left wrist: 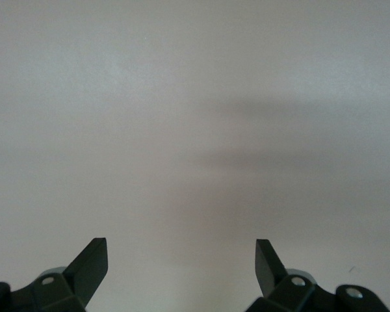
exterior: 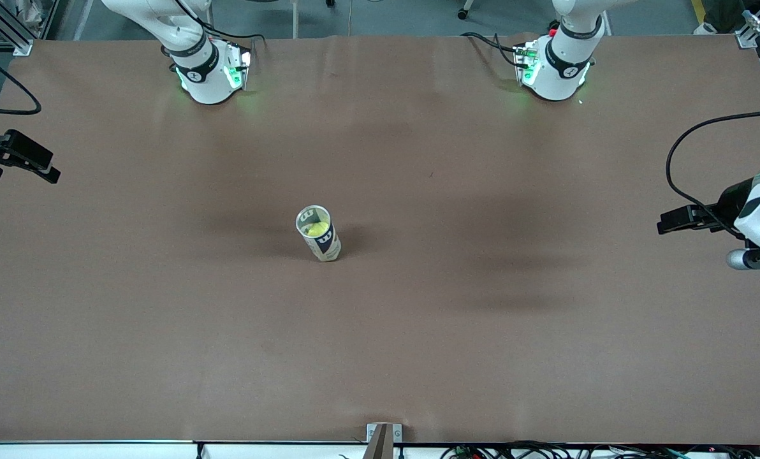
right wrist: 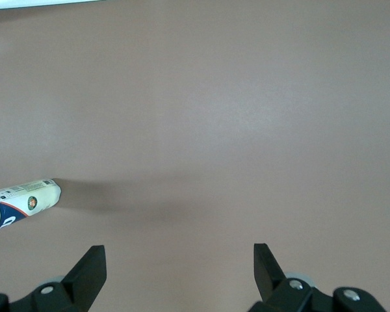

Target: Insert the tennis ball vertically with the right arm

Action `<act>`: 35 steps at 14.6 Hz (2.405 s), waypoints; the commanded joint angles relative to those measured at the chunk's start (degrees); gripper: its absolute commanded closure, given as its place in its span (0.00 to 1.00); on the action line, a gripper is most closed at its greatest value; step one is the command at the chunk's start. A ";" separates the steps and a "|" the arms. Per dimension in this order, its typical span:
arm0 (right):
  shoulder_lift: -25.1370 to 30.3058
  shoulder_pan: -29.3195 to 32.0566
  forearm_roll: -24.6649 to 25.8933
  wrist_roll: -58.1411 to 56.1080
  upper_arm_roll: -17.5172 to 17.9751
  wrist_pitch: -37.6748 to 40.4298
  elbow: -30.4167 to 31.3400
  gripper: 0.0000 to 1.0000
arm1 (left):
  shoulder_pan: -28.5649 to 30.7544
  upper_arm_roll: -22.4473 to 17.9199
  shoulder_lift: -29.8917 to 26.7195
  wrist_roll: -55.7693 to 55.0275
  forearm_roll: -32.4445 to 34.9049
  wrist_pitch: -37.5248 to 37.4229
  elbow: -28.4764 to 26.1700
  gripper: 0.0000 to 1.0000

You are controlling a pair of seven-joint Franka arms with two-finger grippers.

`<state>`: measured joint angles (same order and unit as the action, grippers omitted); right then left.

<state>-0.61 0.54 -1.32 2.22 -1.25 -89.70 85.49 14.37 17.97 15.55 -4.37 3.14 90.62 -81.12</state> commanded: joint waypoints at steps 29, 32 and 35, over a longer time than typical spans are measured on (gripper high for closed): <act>0.43 0.43 1.41 -5.82 0.19 0.31 0.03 0.00 | -18.41 -14.10 -21.87 0.94 -1.38 -2.91 -12.75 0.00; 0.43 0.43 1.41 -5.91 0.19 0.31 0.03 0.00 | -18.41 -14.45 -21.87 0.76 -1.38 -4.75 -11.96 0.00; 0.43 0.43 1.41 -5.91 0.19 0.31 0.03 0.00 | -18.41 -14.54 -21.70 0.67 -2.08 -5.81 -10.73 0.00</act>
<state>-0.61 0.58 -0.62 -3.06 -1.35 -89.69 85.47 -3.82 3.60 -5.26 -3.44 0.78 85.98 -92.25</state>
